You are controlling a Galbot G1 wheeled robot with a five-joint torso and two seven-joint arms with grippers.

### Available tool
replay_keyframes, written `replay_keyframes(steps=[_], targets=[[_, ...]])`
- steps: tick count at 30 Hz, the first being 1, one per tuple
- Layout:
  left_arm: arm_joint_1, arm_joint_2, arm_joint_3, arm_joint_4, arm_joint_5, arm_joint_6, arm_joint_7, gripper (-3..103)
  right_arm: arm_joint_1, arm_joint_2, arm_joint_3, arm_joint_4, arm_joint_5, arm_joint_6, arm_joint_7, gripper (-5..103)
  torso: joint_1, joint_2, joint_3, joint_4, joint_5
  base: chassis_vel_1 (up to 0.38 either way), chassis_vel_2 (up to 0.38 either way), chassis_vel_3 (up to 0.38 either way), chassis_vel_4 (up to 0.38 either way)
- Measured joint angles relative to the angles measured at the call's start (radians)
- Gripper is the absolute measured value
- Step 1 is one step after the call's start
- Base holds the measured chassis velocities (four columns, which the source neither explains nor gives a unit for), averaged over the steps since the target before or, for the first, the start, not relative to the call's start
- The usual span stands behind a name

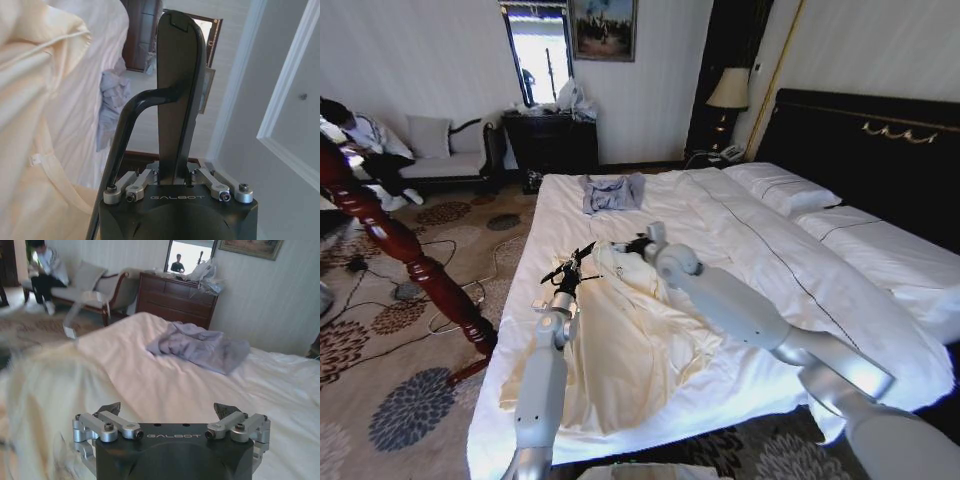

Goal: Pick up the clothes from the bed and hang them on the clothes hanger.

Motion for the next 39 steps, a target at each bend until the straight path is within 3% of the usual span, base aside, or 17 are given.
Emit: replay_keyframes(steps=[9,27,29,32,36,38,39], targets=[[0.009,0.0,0.031,-0.008,-0.001,0.0,-0.001,23,-0.02,-0.02,-0.031,-0.007,-0.017,0.004,-0.029,100,0.0,0.0,0.0,0.0005,-0.0002,0.0,0.0,0.0,0.0],[0.041,0.0,0.077,-0.023,0.004,0.003,0.009,23,0.071,0.029,-0.165,-0.121,-0.063,0.006,-0.081,101,0.0,0.0,0.0,0.0003,-0.0003,0.0,0.0,0.0,0.0],[0.045,0.0,0.078,-0.022,0.008,0.003,0.011,23,0.073,0.033,-0.17,-0.122,-0.066,0.008,-0.082,91,0.0,0.0,0.0,0.0004,-0.0003,0.0,0.0,0.0,0.0],[0.048,0.0,0.076,-0.019,0.01,0.003,0.013,23,0.074,0.034,-0.173,-0.122,-0.073,0.009,-0.082,85,0.0,0.0,0.0,0.0004,-0.0003,0.0,0.0,0.0,0.0],[0.052,0.0,0.076,-0.016,0.015,0.004,0.017,23,0.079,0.027,-0.186,-0.114,-0.08,0.016,-0.085,64,0.0,0.0,0.0,0.0003,-0.0003,0.0,0.0,0.0,0.0],[0.052,0.0,0.076,-0.015,0.016,0.004,0.018,23,0.081,0.026,-0.189,-0.113,-0.078,0.017,-0.085,64,0.0,0.0,0.0,0.0003,-0.0003,0.0,0.0,0.0,0.0],[0.052,0.0,0.077,-0.014,0.017,0.004,0.02,23,0.085,0.025,-0.193,-0.112,-0.076,0.017,-0.085,58,0.0,0.0,0.0,0.0003,-0.0003,0.0,0.0,0.0,0.0]])
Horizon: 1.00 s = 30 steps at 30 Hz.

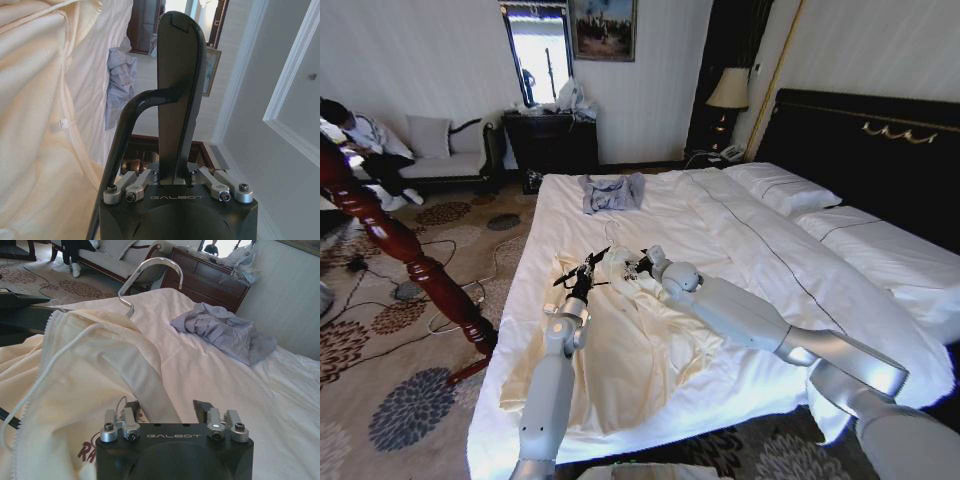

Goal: Pick up the clothes from the bed and hang them on the clothes hanger.

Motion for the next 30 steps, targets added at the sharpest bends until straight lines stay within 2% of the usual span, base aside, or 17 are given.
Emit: replay_keyframes(steps=[1,2,3,5,7,20,24,26,29,30], targets=[[0.0,0.0,0.001,0.0,0.001,0.0,0.001,23,0.001,0.0,-0.002,0.0,0.001,0.001,0.0,58,0.0,0.0,0.0,0.0001,0.0,0.0,0.0,0.0,0.0],[0.0,0.0,0.004,-0.001,0.002,0.0,0.003,23,0.006,0.0,-0.008,0.0,0.007,0.003,-0.001,47,0.0,0.0,0.0,0.0001,0.0,0.0,0.0,0.0,0.0],[-0.001,0.0,0.006,-0.001,0.004,0.0,0.004,23,0.008,0.001,-0.01,0.0,0.009,0.004,0.0,42,0.0,0.0,0.0,0.0001,0.0,0.0,0.0,0.0,0.0],[-0.001,0.0,0.008,-0.002,0.006,0.0,0.005,23,0.008,0.003,-0.012,-0.002,0.008,0.006,0.005,42,0.0,0.0,0.0,0.0002,-0.0001,0.0,0.0,0.0,0.0],[-0.001,0.0,0.013,-0.004,0.011,0.001,0.007,23,0.008,0.008,-0.015,-0.005,0.007,0.012,0.021,35,0.0,0.0,0.0,0.0001,0.0,0.0,0.0,0.0,0.0],[0.007,0.0,0.002,-0.021,0.005,0.025,-0.035,21,-0.001,0.008,-0.016,0.004,0.008,0.026,0.07,34,0.0,0.0,0.0,0.0001,0.0001,0.0,0.0,0.0,0.0],[0.006,0.0,-0.023,-0.027,0.001,0.035,-0.079,43,-0.001,0.02,-0.005,-0.003,0.007,0.025,0.093,34,0.0,0.0,0.0,0.0001,0.0,0.0,0.0,0.0,0.0],[0.005,0.0,-0.025,-0.027,-0.001,0.037,-0.085,43,-0.001,0.024,-0.002,-0.006,0.007,0.025,0.095,34,0.0,0.0,0.0,0.0003,0.0,0.0,0.0,0.0,0.0],[0.014,0.004,-0.023,-0.037,-0.003,0.042,-0.096,59,-0.001,0.026,0.003,-0.011,0.004,0.025,0.095,34,0.0,0.0,0.0,0.0002,0.0,0.0,0.0,0.0,0.0],[0.014,0.004,-0.023,-0.037,-0.003,0.042,-0.096,59,-0.001,0.026,0.003,-0.011,0.004,0.025,0.095,34,0.0,0.0,0.0,0.0002,0.0,0.0,0.0,0.0,0.0]])
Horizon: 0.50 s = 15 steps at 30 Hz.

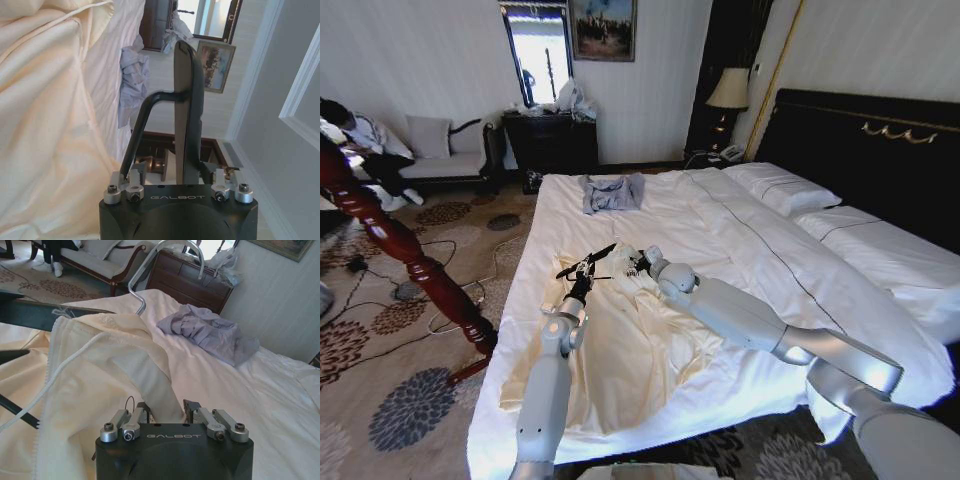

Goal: Pick up the clothes from the bed and hang them on the clothes hanger.

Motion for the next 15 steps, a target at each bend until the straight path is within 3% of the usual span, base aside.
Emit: replay_keyframes(steps=[3,5,7,10,11,15], targets=[[0.03,0.011,0.009,-0.033,0.0,0.01,-0.012,76,-0.002,-0.001,0.014,-0.005,-0.009,0.004,-0.004,28,0.0,0.0,0.0,-0.0002,-0.0001,0.0,0.0,0.0,0.0],[0.036,0.013,0.009,-0.044,0.003,0.013,-0.012,76,-0.004,-0.001,0.016,-0.008,-0.012,0.005,-0.005,28,0.0,0.0,0.0,-0.0003,0.0002,0.0,0.0,0.0,0.0],[0.057,0.021,0.01,-0.08,0.021,0.025,-0.009,86,-0.011,0.005,0.02,-0.018,-0.02,0.004,-0.011,23,0.0,0.0,0.0,-0.0002,-0.0001,0.0,0.0,0.0,0.0],[0.073,0.029,0.013,-0.108,0.041,0.03,-0.002,92,-0.014,0.006,0.024,-0.021,-0.021,0.005,-0.012,23,0.0,0.0,0.0,0.0001,-0.0001,0.0,0.0,0.0,0.0],[0.086,0.037,0.018,-0.135,0.059,0.035,0.004,98,-0.017,0.006,0.025,-0.022,-0.021,0.005,-0.012,23,0.0,0.0,0.0,0.0,-0.0001,0.0,0.0,0.0,0.0],[0.11,0.057,0.025,-0.185,0.114,0.037,0.011,100,-0.024,0.004,0.031,-0.022,-0.023,0.006,-0.012,23,0.0,0.0,0.0,-0.0002,-0.0001,0.0,0.0,0.0,0.0]])
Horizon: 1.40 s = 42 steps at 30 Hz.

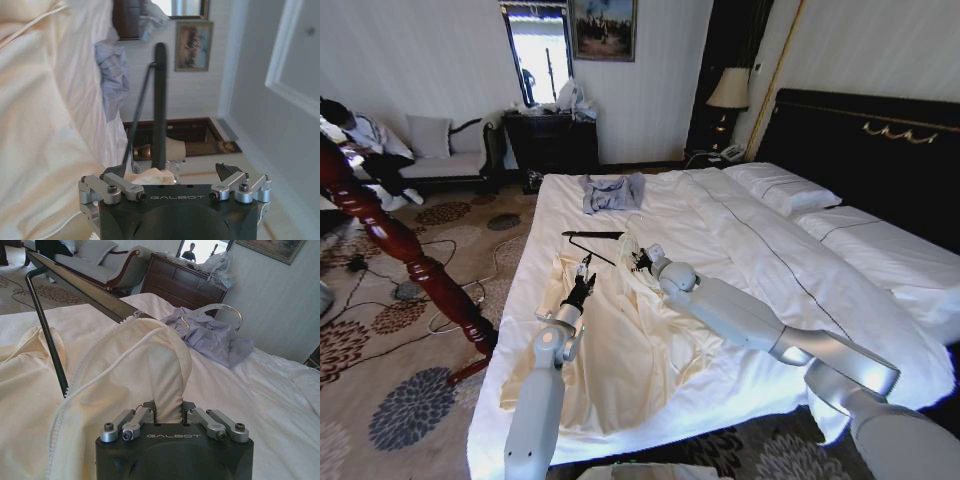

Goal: Pick up the clothes from the bed and hang them on the clothes hanger.

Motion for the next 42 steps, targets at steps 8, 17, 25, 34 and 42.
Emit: replay_keyframes(steps=[8,17,25,34,42], targets=[[0.132,0.125,-0.027,-0.197,0.13,0.003,-0.038,100,-0.054,-0.021,0.047,0.021,-0.156,0.061,-0.007,23,0.0,0.0,0.0,0.0001,0.0,0.0,0.0,0.0,0.0],[0.273,0.285,-0.147,-0.283,0.204,0.0,-0.105,100,-0.126,-0.064,0.118,0.066,-0.243,0.106,-0.034,23,0.0,0.0,0.0,0.0005,-0.0001,0.0,0.0,0.0,0.0],[0.19,0.369,-0.196,-0.201,0.246,-0.003,-0.107,100,-0.189,-0.064,0.165,0.083,-0.293,0.129,-0.051,23,0.0,0.0,0.0,-0.0002,0.0001,0.0,0.0,0.0,0.0],[-0.006,0.482,-0.092,0.025,0.306,0.004,-0.131,100,-0.188,-0.049,0.164,0.087,-0.323,0.153,-0.047,23,0.0,0.0,0.0,0.0002,-0.0001,0.0,0.0,0.0,0.0],[-0.154,0.538,0.034,0.179,0.366,0.016,-0.147,101,-0.215,-0.054,0.179,0.091,-0.339,0.164,-0.043,23,0.0,0.0,0.0,0.0,0.0001,0.0,0.0,0.0,0.0]])
